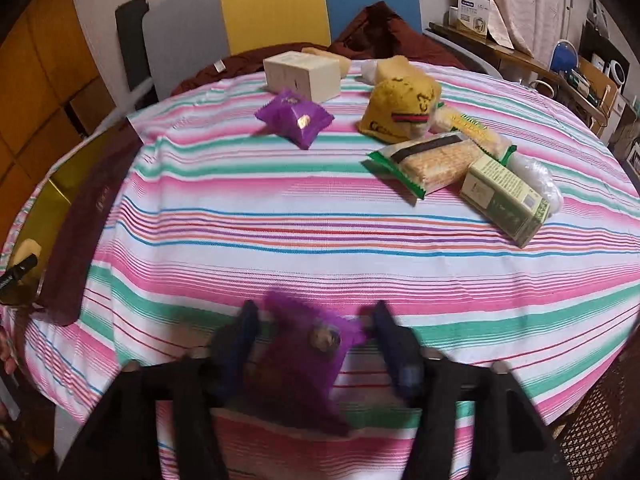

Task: Organize objects
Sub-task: 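Carry the tan sponge into the gold tin and open the left tool, then carry the purple packet into the gold tin and open the right tool, then move the right tool to the green boxed bottle and grasp it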

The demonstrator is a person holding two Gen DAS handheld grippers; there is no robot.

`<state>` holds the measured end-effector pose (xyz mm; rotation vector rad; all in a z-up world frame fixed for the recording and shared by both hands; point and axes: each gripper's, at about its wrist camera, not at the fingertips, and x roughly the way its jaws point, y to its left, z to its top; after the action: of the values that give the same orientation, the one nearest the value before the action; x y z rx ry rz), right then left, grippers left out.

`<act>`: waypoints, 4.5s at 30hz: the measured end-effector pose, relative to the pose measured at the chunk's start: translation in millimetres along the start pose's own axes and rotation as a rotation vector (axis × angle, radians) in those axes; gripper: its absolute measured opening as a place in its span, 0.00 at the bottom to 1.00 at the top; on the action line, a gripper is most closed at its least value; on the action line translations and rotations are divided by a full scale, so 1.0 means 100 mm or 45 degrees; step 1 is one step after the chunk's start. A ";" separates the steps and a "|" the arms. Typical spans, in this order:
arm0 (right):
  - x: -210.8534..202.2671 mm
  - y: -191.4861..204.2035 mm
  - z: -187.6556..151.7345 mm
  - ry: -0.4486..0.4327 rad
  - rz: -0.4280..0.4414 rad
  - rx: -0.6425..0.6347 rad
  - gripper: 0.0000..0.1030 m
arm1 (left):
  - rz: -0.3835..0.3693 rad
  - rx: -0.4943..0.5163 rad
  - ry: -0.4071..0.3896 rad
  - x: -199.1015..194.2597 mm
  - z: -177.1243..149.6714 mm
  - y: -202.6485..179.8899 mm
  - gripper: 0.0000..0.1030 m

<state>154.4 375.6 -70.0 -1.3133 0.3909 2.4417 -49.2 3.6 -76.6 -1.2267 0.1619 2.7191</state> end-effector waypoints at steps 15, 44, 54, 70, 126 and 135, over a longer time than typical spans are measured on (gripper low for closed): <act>-0.16 0.21 0.29 -0.132 0.108 -0.018 0.19 | -0.028 -0.287 -0.080 -0.34 0.27 0.44 0.91; 0.37 0.14 0.48 -0.089 0.070 0.012 0.35 | -0.058 -0.344 -0.101 -0.52 0.37 0.46 0.92; -0.11 0.91 0.62 -0.153 0.386 -0.129 0.33 | 0.015 -0.405 -0.108 -0.58 0.45 0.68 0.93; 0.33 3.14 0.34 0.159 0.701 -0.547 0.43 | 0.054 -0.579 -0.119 -0.72 0.51 1.05 0.98; 0.21 -1.34 0.55 -0.207 -0.204 -0.080 0.47 | -0.647 0.348 0.002 -1.06 -0.26 -1.82 1.00; 0.31 -1.46 0.49 -0.168 -0.080 0.078 0.45 | -0.672 0.500 0.021 -1.02 -0.23 -2.38 1.00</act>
<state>162.5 532.3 -81.6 -1.1158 0.3806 2.4277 78.0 224.2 -23.3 -1.0034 0.3066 2.1004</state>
